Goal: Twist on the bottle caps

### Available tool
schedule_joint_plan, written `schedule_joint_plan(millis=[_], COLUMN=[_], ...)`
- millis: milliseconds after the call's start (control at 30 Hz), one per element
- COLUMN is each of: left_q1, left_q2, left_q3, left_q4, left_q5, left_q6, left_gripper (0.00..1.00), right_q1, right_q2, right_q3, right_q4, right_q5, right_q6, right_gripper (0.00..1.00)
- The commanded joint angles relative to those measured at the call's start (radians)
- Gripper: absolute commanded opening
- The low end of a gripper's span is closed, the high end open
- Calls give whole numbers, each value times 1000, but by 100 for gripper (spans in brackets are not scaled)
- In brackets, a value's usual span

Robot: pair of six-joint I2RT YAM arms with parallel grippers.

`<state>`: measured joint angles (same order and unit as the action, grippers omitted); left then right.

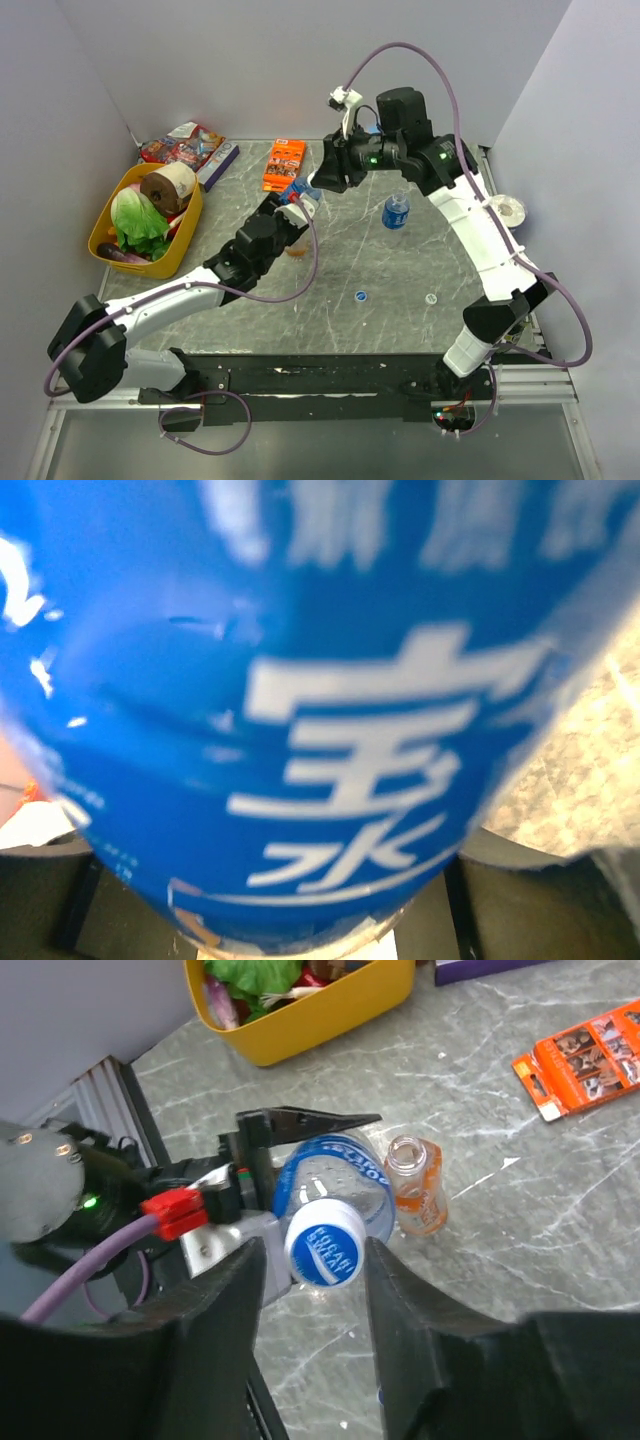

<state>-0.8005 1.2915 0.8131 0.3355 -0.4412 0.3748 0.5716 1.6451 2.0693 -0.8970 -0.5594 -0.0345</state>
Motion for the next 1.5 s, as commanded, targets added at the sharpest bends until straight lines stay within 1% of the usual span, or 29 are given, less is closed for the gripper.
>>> schedule_joint_plan(millis=[0, 33, 67, 100, 133, 167, 200, 233, 267, 333, 367, 467, 533, 733, 833, 967, 1000, 1167, 1300, 1367, 1400, 1467], left_q1=[53, 73, 117, 136, 159, 165, 172, 173, 173, 173, 173, 173, 175, 173, 173, 173, 173, 173, 175, 173, 175, 173], left_q2=[-75, -95, -139, -159, -179, -217, -234, -250, -265, -259, -239, -196, -184, -195, -189, -198, -199, -192, -192, -189, -186, -178], left_q3=[-14, -28, -52, -64, -80, -98, -107, -117, -117, -100, -71, -8, 11, 21, 35, 32, 29, 35, 35, 35, 37, 40], left_q4=[-70, -126, -156, -177, -222, -246, -268, -277, -312, -364, -415, -487, -518, -510, -521, -500, -495, -490, -471, -471, -466, -452], left_q5=[137, 308, 416, 506, 700, 781, 855, 904, 997, 1059, 1102, 1148, 1156, 1156, 1159, 1156, 1154, 1153, 1147, 1142, 1135, 1124], left_q6=[-43, -54, -44, -25, -1, 68, 100, 120, 160, 188, 200, 239, 253, 305, 311, 308, 308, 309, 311, 315, 315, 302], left_gripper=[1, 1, 1, 1, 1, 1, 1, 1, 1, 1, 1, 1, 1, 1, 1, 1, 1, 1, 1, 1, 1, 1], right_q1=[-10, -13, -12, -10, -3, 11, 31, 90, 115, 166, 203, 243, 251, 263, 269, 269, 270, 271, 271, 271, 271, 270], right_q2=[-40, -88, -126, -171, -261, -301, -333, -379, -395, -428, -436, -443, -426, -395, -369, -346, -340, -334, -315, -304, -301, -298], right_q3=[190, 181, 99, 34, -36, -160, -208, -245, -300, -363, -382, -405, -384, -361, -338, -318, -316, -311, -298, -290, -288, -288], right_q4=[-100, -111, -102, -79, -47, -24, -20, -23, -29, -33, -19, -2, -41, -97, -157, -192, -201, -198, -210, -217, -215, -194], right_q5=[-120, -132, -160, -177, -189, -204, -198, -183, -150, -119, -106, -91, -97, -112, -119, -116, -116, -129, -138, -149, -152, -155], right_q6=[-160, -238, -399, -466, -572, -629, -693, -806, -855, -950, -965, -1016, -1063, -1153, -1183, -1206, -1210, -1208, -1202, -1200, -1196, -1165], right_gripper=[59, 60, 60, 60, 64, 66, 66, 66, 67, 67, 67, 68, 67, 66, 65, 62, 59, 57, 50, 45, 40, 35])
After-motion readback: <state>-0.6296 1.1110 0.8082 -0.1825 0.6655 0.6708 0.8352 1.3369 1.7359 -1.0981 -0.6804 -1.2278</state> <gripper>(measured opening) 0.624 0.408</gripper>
